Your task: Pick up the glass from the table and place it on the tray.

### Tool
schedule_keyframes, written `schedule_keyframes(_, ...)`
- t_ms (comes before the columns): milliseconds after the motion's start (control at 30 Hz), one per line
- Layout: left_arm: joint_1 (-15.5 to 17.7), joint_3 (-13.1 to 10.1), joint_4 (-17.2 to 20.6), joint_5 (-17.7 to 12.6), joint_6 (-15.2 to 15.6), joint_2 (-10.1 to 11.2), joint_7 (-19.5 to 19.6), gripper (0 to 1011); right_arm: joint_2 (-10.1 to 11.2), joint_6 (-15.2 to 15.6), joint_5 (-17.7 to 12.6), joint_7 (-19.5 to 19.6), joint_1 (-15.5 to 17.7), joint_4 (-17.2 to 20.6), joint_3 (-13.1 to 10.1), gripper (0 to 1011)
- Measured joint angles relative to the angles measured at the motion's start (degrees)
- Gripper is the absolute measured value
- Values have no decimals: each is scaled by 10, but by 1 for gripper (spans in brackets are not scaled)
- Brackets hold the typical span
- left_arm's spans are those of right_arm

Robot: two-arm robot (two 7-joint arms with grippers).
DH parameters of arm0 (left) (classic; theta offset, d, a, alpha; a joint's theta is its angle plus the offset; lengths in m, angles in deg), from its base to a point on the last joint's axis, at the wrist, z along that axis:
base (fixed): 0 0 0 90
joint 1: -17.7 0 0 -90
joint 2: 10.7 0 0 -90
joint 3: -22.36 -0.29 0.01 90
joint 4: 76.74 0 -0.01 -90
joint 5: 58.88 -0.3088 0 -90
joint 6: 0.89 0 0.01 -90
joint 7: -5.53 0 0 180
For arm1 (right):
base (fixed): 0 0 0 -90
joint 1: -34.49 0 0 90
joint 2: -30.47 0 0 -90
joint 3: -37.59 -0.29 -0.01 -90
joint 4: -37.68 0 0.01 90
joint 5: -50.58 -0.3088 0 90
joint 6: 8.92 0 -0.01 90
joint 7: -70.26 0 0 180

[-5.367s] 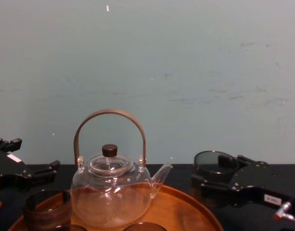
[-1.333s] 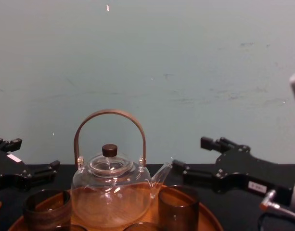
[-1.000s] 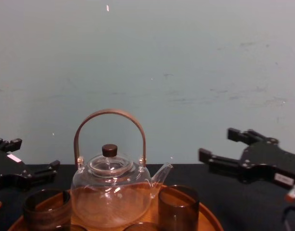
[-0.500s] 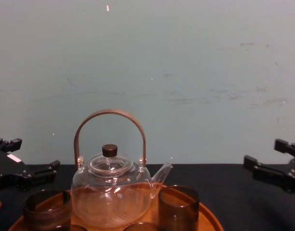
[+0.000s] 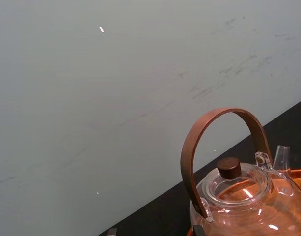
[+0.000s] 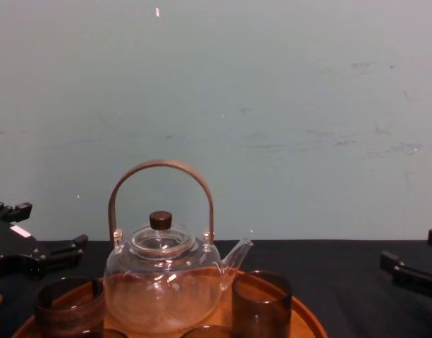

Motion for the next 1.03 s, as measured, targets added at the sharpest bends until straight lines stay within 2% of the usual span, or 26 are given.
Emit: schedule_keyframes(1033, 0, 0, 0, 0, 0, 0, 0, 1001, 3, 1, -4, -4, -1, 4, 1, 1002)
